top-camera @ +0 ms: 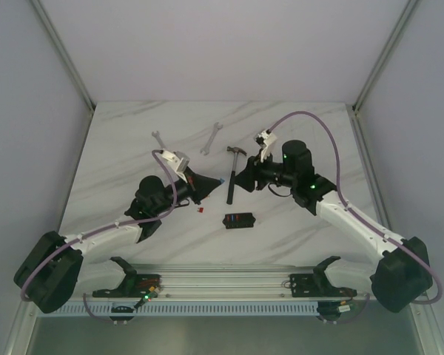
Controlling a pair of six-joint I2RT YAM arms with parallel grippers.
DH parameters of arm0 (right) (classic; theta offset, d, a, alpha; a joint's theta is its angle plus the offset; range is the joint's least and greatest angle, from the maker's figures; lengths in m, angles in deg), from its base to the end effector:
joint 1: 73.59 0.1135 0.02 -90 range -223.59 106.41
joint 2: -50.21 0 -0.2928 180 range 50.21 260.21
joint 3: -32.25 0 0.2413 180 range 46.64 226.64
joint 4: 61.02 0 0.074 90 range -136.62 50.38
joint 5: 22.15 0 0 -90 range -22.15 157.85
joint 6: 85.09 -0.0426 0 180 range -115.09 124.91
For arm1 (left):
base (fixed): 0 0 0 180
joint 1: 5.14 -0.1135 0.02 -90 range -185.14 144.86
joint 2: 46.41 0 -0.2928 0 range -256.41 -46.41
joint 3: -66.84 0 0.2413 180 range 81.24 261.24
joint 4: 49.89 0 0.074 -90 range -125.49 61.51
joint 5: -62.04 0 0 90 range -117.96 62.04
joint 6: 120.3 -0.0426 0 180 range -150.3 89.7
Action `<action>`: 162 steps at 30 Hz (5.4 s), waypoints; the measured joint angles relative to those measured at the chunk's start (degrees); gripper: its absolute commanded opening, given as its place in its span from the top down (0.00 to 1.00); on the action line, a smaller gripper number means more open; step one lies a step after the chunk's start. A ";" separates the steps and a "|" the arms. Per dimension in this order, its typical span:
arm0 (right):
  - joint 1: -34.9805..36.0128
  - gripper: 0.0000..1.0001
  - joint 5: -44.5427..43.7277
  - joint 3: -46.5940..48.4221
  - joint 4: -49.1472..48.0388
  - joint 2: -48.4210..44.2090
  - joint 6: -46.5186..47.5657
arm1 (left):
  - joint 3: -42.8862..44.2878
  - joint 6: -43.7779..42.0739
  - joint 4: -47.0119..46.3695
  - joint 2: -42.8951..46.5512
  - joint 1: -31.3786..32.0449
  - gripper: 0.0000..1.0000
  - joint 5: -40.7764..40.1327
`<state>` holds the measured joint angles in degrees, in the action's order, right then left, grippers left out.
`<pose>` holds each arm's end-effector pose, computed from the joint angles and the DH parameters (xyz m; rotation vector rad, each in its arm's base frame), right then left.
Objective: Snap on the fuse box
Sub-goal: Pick up the fuse from the center of the board, then install the fuse at the fuse box base.
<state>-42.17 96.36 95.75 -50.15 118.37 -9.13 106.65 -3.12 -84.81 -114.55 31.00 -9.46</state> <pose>0.2104 0.1523 0.3358 -0.6480 1.8180 1.0006 0.1834 -0.1507 0.2839 0.4010 1.5139 -1.1210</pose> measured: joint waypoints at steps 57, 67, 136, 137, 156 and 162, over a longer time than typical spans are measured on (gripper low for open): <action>2.56 1.00 10.34 0.02 4.70 -2.93 10.73 | 2.86 1.31 6.45 3.02 0.31 0.56 5.35; 11.06 1.00 -17.25 1.95 18.69 -1.40 -3.54 | 2.14 8.44 17.44 1.51 4.59 0.45 -6.34; 21.09 1.00 -45.92 1.99 29.49 12.28 -10.93 | -0.79 25.79 16.09 -10.34 8.35 0.08 -11.30; 21.09 1.00 -45.99 1.88 29.42 12.37 -10.95 | -0.81 25.16 16.63 -9.79 7.61 0.06 -11.34; 21.24 1.00 -47.45 0.66 28.48 13.16 -14.03 | -1.55 13.20 25.51 -2.62 3.82 0.00 -19.06; 21.24 1.00 -47.60 0.66 28.50 14.25 -14.03 | -1.62 11.91 26.32 -2.62 3.82 0.00 -19.67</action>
<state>-20.92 48.76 96.40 -21.65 132.62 -23.16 105.03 8.79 -58.49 -117.18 34.82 -29.13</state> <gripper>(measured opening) 0.142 0.998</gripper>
